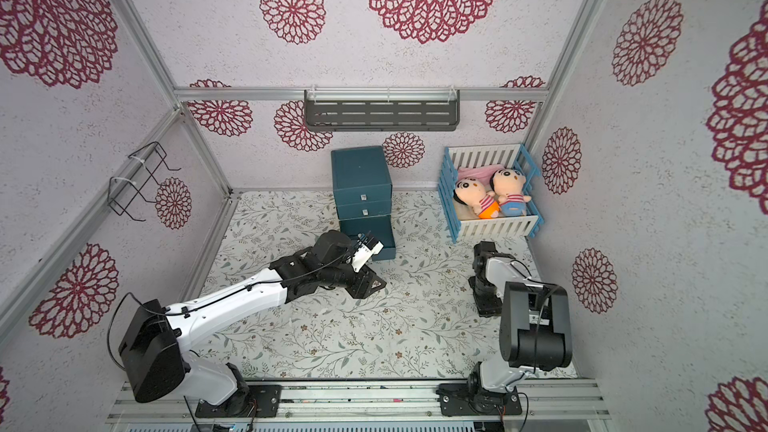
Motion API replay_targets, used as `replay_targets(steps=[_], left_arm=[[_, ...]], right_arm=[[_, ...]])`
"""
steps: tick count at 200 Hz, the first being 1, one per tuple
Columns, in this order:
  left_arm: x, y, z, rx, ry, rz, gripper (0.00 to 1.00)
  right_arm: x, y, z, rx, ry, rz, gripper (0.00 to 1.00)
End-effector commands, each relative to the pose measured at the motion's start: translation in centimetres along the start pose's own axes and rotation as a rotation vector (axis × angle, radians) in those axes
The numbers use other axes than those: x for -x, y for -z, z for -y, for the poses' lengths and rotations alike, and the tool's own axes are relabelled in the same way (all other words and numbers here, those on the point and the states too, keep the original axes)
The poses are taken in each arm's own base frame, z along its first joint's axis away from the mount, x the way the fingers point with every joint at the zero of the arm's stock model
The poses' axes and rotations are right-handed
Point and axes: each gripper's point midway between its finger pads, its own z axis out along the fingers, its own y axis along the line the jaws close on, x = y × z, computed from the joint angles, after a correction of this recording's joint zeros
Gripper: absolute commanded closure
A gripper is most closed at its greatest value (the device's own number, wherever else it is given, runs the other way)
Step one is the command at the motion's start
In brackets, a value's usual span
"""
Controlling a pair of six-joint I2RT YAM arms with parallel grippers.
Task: Place the brooch boxes into the drawer by color
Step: Pick up the brooch box from the center of the board.
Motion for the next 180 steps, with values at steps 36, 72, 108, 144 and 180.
replay_targets(steps=[36,72,108,144,180], left_arm=[[1.5,0.4,0.7,-0.009,-0.028,0.043,0.47],[1.7,0.4,0.7,-0.012,-0.03,0.045,0.47],[1.9,0.6,0.7,-0.011,-0.026,0.051,0.48],[2.6,1.4,-0.2,0.038,0.008,0.087,0.48],[3.6,3.1,-2.4,0.12,0.09,0.16,0.48]], right_arm=[[-0.2,0.1,-0.3,0.04,-0.029,0.01,0.4],[0.2,1.0,-0.4,0.066,-0.027,0.03,0.51],[0.8,2.8,-0.9,0.102,0.015,0.082,0.56],[0.2,6.8,-3.6,0.15,0.193,0.202,0.57],[-3.7,11.3,-7.7,0.288,0.433,0.267,0.58]])
